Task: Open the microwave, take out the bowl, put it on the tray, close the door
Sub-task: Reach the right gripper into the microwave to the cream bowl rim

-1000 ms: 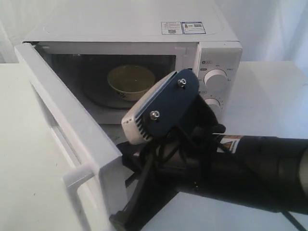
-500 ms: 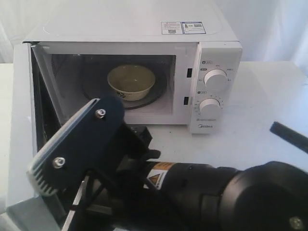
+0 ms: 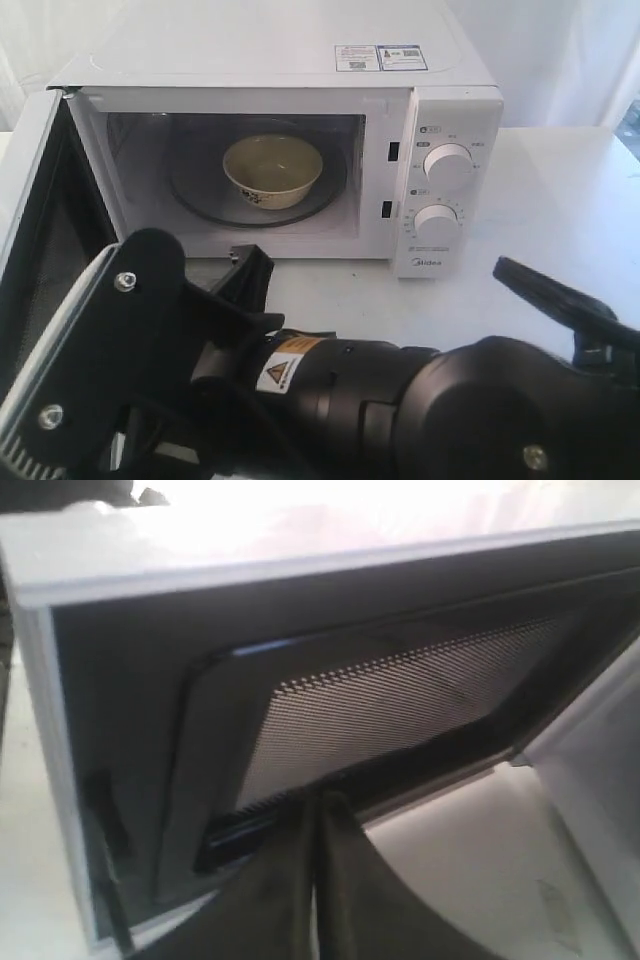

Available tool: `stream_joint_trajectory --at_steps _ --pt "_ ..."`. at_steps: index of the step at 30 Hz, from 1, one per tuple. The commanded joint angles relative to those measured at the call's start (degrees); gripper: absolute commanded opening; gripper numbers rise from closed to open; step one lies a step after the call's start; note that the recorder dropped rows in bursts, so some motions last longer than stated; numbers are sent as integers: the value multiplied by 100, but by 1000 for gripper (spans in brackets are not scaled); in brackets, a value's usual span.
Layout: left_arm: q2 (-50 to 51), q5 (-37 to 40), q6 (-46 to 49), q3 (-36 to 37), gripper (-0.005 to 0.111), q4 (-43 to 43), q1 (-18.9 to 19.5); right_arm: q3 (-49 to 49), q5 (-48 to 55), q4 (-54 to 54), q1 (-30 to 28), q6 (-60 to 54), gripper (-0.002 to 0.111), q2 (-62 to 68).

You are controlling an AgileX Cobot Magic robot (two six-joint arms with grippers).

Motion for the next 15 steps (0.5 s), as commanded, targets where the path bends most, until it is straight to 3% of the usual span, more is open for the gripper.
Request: stream_joint_trajectory --at_steps 1,7,15 --pt "-24 11 -17 21 0 -29 -6 -19 -308 -7 -406 -719 0 35" --pt "-24 11 -17 21 0 -29 -6 -19 -847 380 -1033 -2056 12 344" --pt "-24 11 -17 21 0 -29 -6 -19 -1706 1396 -1167 -4581 20 817"
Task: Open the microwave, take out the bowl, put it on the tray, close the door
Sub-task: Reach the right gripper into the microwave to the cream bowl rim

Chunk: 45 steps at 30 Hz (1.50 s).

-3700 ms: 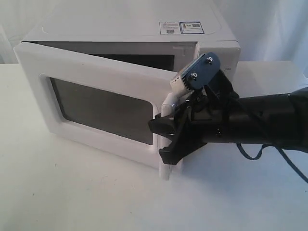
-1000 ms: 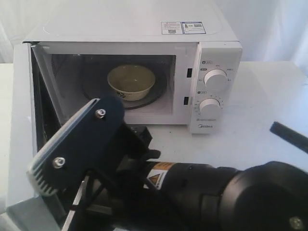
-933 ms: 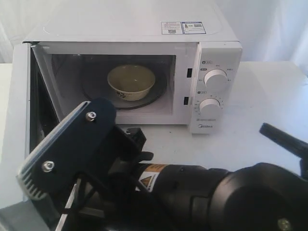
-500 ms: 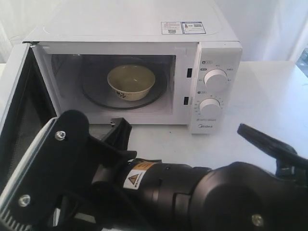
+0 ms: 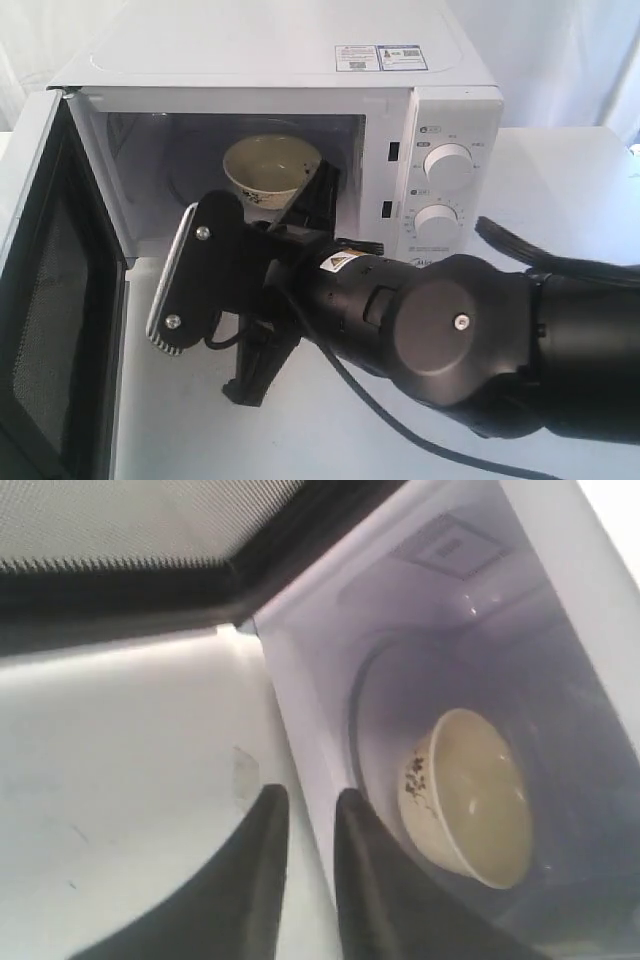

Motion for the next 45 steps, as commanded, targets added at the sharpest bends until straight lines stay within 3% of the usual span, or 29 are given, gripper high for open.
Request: stream_joint_trajectory --at_steps 1,3,7,9,20,45 --pt "-24 11 -17 21 0 -29 -6 -19 -398 340 -61 -1681 22 269" --pt "-24 11 -17 21 0 -29 -6 -67 -487 352 -61 -2194 29 446" --pt "-24 11 -17 21 0 -29 -6 -296 -655 353 -218 -2212 51 826" --pt "-24 11 -17 21 0 -29 -6 -438 -655 255 -352 -2212 57 1012" --pt "-24 11 -17 21 0 -29 -6 -1342 -112 231 -1092 -1462 57 1629" --pt "-24 11 -17 21 0 -29 -6 -2561 -200 132 -1652 -1510 57 2995"
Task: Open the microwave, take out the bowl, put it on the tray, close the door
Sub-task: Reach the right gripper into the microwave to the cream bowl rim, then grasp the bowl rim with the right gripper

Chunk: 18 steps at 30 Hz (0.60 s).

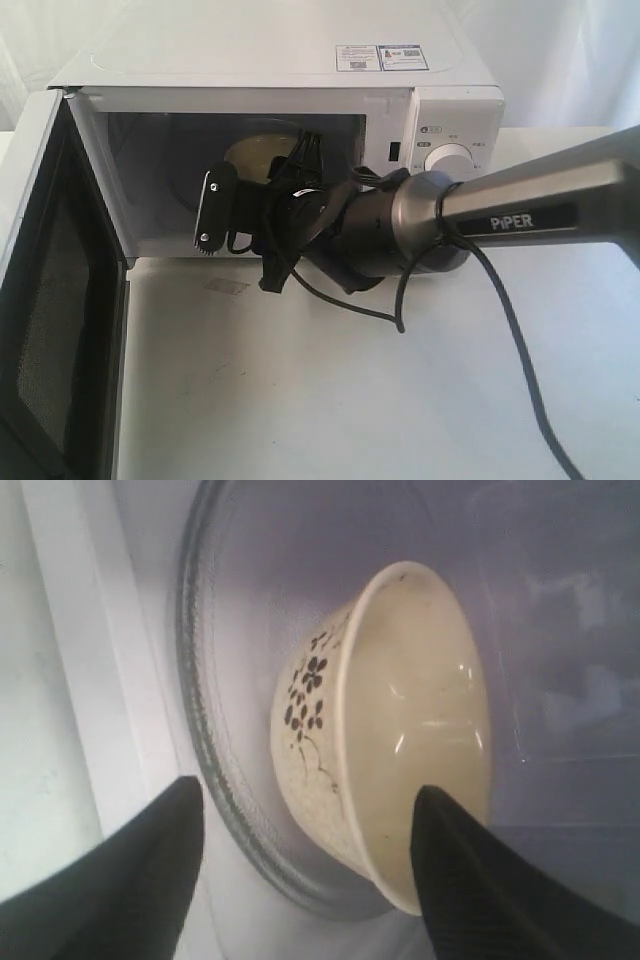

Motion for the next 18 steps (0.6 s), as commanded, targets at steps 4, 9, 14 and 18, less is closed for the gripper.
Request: stream_joint_trajectory --at_steps 4,9,14,18 --pt "-24 11 -17 21 0 -29 -6 -348 102 -13 -171 -19 57 227" --pt "-24 11 -17 21 0 -29 -6 -495 124 -13 -195 -19 57 387" --pt "-24 11 -17 21 0 -29 -6 -634 136 -13 -245 -19 57 496" --pt "-24 11 -17 21 0 -29 -6 -693 145 -13 -291 -19 57 519"
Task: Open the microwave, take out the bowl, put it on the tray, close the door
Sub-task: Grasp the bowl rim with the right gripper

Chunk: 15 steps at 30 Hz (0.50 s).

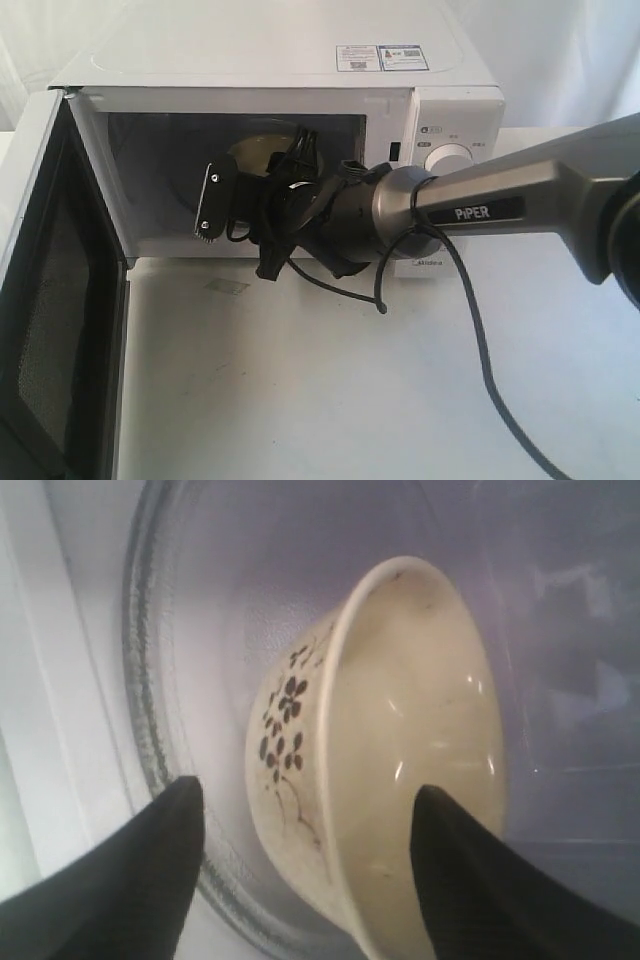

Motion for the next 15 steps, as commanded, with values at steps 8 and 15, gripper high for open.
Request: stream_joint_trajectory --at_steps 8,15 --pt "-24 11 -17 21 0 -29 -6 -200 99 -1 -80 -19 57 130" --pt "-24 11 -17 21 0 -29 -6 -390 88 -12 -80 -19 57 306"
